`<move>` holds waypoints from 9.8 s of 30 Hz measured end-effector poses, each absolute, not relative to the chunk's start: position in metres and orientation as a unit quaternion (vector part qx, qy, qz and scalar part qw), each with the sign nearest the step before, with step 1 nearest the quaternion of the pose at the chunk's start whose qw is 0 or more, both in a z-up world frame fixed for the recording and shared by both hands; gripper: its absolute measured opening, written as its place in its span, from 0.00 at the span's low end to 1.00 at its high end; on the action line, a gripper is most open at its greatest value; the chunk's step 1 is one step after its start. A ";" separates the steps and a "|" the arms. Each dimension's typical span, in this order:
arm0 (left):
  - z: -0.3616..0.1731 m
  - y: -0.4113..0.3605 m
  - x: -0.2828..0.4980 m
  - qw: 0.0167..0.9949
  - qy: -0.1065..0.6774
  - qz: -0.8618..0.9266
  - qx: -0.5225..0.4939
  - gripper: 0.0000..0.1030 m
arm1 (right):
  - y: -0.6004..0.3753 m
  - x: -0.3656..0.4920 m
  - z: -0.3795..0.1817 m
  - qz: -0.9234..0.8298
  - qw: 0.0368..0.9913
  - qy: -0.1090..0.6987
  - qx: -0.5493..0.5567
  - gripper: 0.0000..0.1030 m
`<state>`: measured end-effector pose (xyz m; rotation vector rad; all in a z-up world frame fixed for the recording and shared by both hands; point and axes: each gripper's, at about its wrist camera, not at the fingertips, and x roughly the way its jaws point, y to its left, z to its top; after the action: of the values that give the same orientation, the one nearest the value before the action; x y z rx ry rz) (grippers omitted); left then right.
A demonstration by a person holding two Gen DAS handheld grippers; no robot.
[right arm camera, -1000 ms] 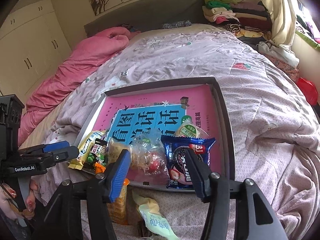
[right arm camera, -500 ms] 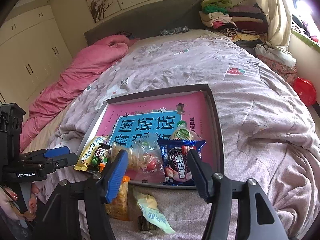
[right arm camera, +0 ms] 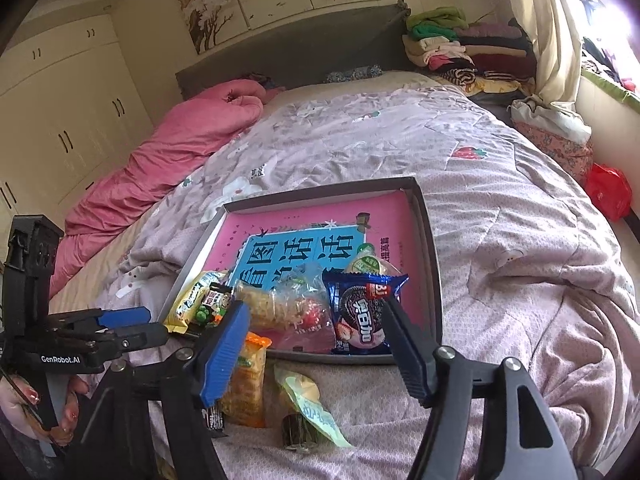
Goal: Organize snacks
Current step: 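Open both grippers and withdraw them from the tray toward the remaining snacks, then grasp the chocolate bar with left gripper while right gripper grasps the green-labelled bag, then lift the chocolate bar with left gripper while right gripper lifts the green-labelled bag toward the tray, then lower the chocolate bar into the tray with left gripper while right gripper lowers the green bag, then open both grippers and move them back toward the bread bag and dark snack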
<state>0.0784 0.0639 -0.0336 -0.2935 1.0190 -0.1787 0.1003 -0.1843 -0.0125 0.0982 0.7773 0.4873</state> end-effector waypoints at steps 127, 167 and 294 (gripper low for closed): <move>-0.079 0.037 0.076 0.807 0.549 -0.096 -0.192 0.30 | -0.168 0.088 -0.066 0.282 0.859 0.428 -0.011 0.34; -0.013 0.064 0.089 0.869 0.464 -0.066 -0.159 0.29 | -0.196 0.105 -0.017 0.238 0.899 0.366 0.030 0.34; -0.012 0.046 0.101 0.880 0.452 -0.089 -0.117 0.73 | -0.201 0.107 0.008 0.235 0.908 0.344 0.045 0.72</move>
<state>0.1012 0.0464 -0.0121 -0.2432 0.9412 -0.1856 0.1072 -0.2006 0.0075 0.0928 0.7090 0.4859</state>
